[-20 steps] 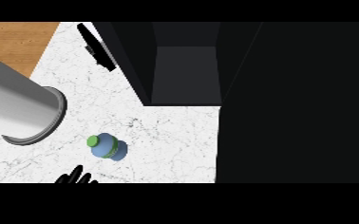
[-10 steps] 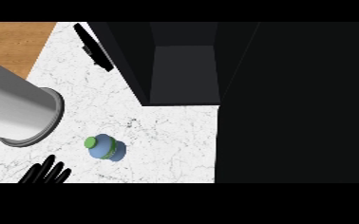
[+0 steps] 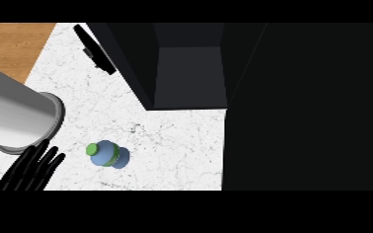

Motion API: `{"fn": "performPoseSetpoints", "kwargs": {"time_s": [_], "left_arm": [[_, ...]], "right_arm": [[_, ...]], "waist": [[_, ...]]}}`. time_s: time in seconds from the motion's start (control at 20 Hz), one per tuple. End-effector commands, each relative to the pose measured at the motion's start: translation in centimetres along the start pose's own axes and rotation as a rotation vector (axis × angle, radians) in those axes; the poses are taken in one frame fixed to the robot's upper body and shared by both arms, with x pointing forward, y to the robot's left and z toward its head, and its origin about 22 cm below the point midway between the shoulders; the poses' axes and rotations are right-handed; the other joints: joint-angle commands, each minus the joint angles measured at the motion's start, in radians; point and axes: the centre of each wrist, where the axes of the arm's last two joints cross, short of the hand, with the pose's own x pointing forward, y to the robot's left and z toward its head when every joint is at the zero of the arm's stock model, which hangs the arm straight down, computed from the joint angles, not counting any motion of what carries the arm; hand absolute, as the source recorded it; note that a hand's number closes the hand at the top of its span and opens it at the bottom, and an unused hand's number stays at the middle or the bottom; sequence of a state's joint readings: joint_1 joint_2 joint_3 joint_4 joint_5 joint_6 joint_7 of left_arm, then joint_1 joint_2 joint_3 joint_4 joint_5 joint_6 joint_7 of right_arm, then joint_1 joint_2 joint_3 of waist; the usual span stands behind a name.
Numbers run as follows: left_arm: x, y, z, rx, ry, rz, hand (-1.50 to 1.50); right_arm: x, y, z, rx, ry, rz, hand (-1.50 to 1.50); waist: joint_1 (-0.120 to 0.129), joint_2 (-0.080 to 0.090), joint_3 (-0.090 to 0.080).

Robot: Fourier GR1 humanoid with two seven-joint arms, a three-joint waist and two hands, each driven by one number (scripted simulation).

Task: Pick up the bottled water, place it into the cabinet and close the cabinet

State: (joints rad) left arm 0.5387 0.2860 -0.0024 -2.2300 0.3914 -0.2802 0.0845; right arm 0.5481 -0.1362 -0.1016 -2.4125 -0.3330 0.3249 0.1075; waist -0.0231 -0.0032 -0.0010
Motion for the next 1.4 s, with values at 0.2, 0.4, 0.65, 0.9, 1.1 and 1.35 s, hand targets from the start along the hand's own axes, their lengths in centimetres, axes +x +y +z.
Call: {"fn": "performPoseSetpoints", "kwargs": {"time_s": [0.2,0.4,0.65,0.9,1.1,1.35], "left_arm": [[-3.5,2.6,-3.0,-0.016,-0.008,-0.037,-1.50],[-6.6,3.0,-4.2,0.005,0.026,-0.030,-1.50],[-8.0,4.4,-5.5,0.053,0.052,-0.074,-1.50],[-10.8,4.1,-6.9,0.059,0.093,-0.078,-1.50],[-13.8,3.8,-5.5,0.042,0.123,-0.056,-1.50],[-16.5,4.6,-9.1,0.065,0.150,-0.064,-1.50]], "right_arm": [[3.3,0.6,2.3,0.032,-0.090,-0.094,-1.50],[3.7,1.4,1.8,0.045,-0.092,-0.119,-1.50],[3.9,0.2,2.5,0.038,-0.111,-0.095,-1.50],[3.5,-0.5,2.7,0.049,-0.097,-0.084,-1.50],[4.1,0.0,2.7,0.047,-0.097,-0.102,-1.50],[3.6,-0.2,3.1,0.082,-0.095,-0.106,-1.50]], "waist": [[-0.006,0.000,0.000],[-0.003,0.003,-0.002],[-0.010,0.001,-0.001],[0.001,0.002,0.000],[0.007,0.003,-0.002],[-0.012,0.006,-0.002]]}}
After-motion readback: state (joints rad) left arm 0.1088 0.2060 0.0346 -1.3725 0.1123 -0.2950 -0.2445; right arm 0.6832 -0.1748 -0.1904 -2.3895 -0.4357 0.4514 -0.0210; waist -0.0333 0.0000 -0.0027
